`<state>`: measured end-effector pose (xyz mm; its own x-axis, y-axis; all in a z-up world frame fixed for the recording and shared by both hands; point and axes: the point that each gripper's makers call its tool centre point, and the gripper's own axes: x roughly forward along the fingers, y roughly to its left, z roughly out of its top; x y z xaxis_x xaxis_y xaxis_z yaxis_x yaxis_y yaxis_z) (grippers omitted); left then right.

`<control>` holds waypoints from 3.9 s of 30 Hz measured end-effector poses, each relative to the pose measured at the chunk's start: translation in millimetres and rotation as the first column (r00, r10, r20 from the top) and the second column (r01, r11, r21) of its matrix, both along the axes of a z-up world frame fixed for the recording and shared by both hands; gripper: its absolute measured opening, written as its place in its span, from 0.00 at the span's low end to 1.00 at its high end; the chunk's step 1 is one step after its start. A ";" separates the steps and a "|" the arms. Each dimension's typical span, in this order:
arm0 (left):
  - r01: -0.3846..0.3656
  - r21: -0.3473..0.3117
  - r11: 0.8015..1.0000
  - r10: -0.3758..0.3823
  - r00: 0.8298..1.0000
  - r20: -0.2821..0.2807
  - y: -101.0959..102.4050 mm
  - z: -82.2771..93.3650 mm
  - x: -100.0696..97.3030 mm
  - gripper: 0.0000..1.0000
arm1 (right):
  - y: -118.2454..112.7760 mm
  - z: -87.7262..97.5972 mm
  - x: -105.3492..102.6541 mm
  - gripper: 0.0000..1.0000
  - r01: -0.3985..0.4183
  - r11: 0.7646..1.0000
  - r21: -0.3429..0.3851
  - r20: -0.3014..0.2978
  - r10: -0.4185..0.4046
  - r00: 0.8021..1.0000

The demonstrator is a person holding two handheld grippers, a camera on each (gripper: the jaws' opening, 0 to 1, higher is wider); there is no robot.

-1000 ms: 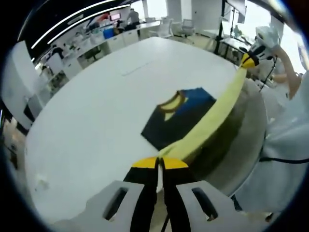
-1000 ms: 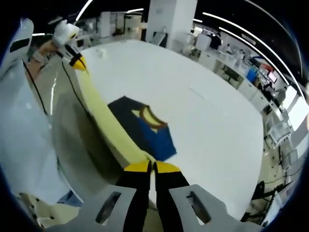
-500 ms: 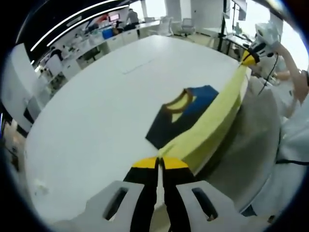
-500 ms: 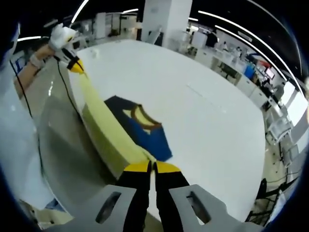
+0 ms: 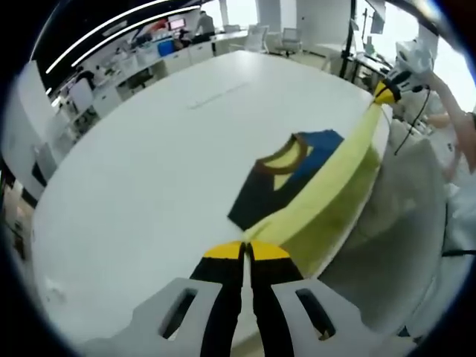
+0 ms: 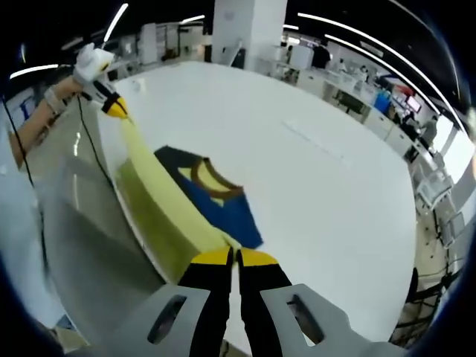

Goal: Fold the garment on the visible template until the final outline fits inside the template.

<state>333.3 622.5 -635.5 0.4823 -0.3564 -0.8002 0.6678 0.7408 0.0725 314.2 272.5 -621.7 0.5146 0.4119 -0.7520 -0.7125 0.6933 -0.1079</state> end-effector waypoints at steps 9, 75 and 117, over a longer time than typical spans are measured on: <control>0.002 -0.004 1.000 -0.002 1.000 -0.005 -2.7 -10.4 13.5 0.00 | -1.8 -11.3 7.9 0.03 0.015 1.000 0.013 -0.015 -0.015 1.000; -0.077 -0.064 0.995 0.068 0.990 -0.124 -6.3 -110.2 78.1 0.00 | -16.2 -118.6 94.0 0.04 0.190 0.978 0.090 -0.040 -0.187 0.981; 0.045 -0.051 0.998 -0.044 0.999 0.025 -15.9 -70.7 84.3 0.11 | -7.7 -89.4 86.4 0.10 0.146 0.983 0.109 0.036 -0.151 0.988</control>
